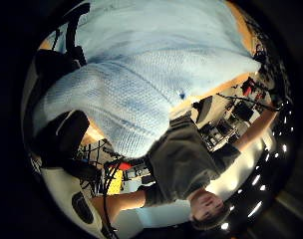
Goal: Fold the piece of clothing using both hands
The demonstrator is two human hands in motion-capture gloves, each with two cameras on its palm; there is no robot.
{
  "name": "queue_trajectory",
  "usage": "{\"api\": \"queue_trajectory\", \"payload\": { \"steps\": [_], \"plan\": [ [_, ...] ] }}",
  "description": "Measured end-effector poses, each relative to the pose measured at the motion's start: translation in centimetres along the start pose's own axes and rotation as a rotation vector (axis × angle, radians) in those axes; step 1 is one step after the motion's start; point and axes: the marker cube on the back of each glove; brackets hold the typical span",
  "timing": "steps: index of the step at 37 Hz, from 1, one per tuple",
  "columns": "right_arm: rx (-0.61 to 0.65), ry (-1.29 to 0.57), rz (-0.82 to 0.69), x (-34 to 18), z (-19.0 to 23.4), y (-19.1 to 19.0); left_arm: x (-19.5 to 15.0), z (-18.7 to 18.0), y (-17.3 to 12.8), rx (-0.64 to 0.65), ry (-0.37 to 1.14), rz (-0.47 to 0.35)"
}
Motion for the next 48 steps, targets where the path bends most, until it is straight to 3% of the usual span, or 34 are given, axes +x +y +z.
{"api": "queue_trajectory", "payload": {
  "steps": [1,2,5,6,9,14,19,27,31,34,37,40,43,45,48],
  "plan": [
    [0.007,0.006,0.004,0.0,-0.6,0.1,-0.3,-0.7,0.1,0.07,-0.024,0.032],
    [0.013,0.01,0.01,0.1,-1.1,0.2,-0.8,-1.4,0.5,0.142,-0.064,0.002],
    [0.043,0.02,0.039,0.3,-2.9,0.0,-2.1,-3.5,2.5,0.265,-0.133,-0.179],
    [0.057,0.024,0.052,0.4,-3.5,-0.2,-2.0,-3.9,2.9,0.257,-0.1,-0.167],
    [0.091,0.033,0.103,1.0,-5.4,-1.6,-1.9,-4.9,2.5,0.192,0.041,-0.031],
    [0.128,0.019,0.165,1.3,-8.3,-3.5,-2.2,-6.5,4.3,0.116,0.121,-0.088],
    [0.241,0.03,0.288,-0.1,-11.7,-1.9,-3.2,-7.1,1.2,0.146,0.183,-0.156],
    [0.182,-0.108,0.321,-0.3,-9.1,-6.9,-4.6,-5.4,-4.6,0.194,0.168,-0.325],
    [0.255,-0.144,0.363,-0.2,-7.8,-8.7,-5.4,-4.6,-6.9,0.308,0.069,-0.417],
    [0.395,-0.137,0.409,0.4,-7.9,-9.4,-5.9,-4.7,-7.6,0.446,-0.032,-0.468],
    [0.545,-0.118,0.449,1.4,-8.8,-9.3,-5.7,-5.3,-7.5,0.56,-0.078,-0.449],
    [0.579,-0.11,0.469,2.2,-9.4,-8.2,-5.3,-6.2,-6.8,0.649,-0.074,-0.42],
    [0.514,-0.122,0.453,2.7,-9.7,-6.8,-4.2,-6.8,-5.5,0.671,-0.005,-0.355],
    [0.448,-0.14,0.433,2.7,-9.6,-5.8,-3.9,-7.1,-4.6,0.688,0.023,-0.357],
    [0.294,-0.181,0.381,2.1,-8.9,-4.3,-3.1,-7.3,-3.7,0.71,0.08,-0.323]
  ]
}}
